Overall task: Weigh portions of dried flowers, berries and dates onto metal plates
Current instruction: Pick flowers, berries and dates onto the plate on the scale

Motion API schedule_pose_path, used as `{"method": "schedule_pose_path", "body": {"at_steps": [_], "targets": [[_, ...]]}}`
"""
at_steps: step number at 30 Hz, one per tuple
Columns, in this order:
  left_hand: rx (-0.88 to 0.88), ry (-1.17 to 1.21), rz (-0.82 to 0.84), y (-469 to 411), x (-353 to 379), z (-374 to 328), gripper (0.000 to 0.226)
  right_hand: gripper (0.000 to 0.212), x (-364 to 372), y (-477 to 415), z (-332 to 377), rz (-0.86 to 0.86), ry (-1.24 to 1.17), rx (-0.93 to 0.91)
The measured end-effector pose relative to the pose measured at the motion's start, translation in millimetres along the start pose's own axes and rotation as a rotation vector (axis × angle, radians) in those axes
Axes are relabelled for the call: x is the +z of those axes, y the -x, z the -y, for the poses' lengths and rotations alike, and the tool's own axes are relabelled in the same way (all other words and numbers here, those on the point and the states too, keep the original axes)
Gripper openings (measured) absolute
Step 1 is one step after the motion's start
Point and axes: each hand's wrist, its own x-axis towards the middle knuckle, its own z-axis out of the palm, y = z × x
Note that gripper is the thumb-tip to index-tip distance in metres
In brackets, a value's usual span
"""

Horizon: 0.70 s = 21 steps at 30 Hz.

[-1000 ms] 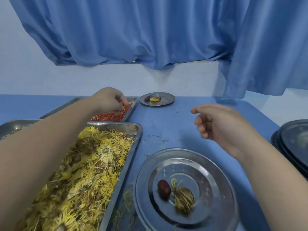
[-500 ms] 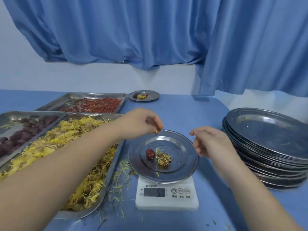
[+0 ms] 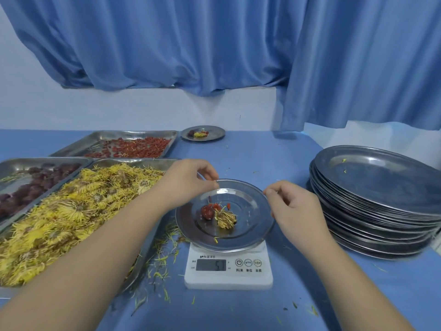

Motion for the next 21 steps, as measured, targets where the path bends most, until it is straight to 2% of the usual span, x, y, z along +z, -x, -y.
{"method": "schedule_pose_path", "body": {"at_steps": [2,10,13,21], "targets": [[-0.018,0.051,-0.015,1.7,-1.4,-1.4,0.006,0.018,-0.9,-0.6,-1.8,0.000,0.005,-0.008],[-0.071,0.340,-0.046,21.3,-0.5,3.6,0.017,0.016,1.0,-0.2,-3.6,0.003,0.024,-0.033],[-0.096,0.349,-0.083,22.6,3.8,5.4,0.027,0.017,3.0,0.8,-4.4,0.019,0.042,-0.041],[-0.087,0.256,-0.015,11.7,3.5,-10.0,0.022,0.016,3.1,3.4,-1.9,0.019,0.052,-0.055]]}}
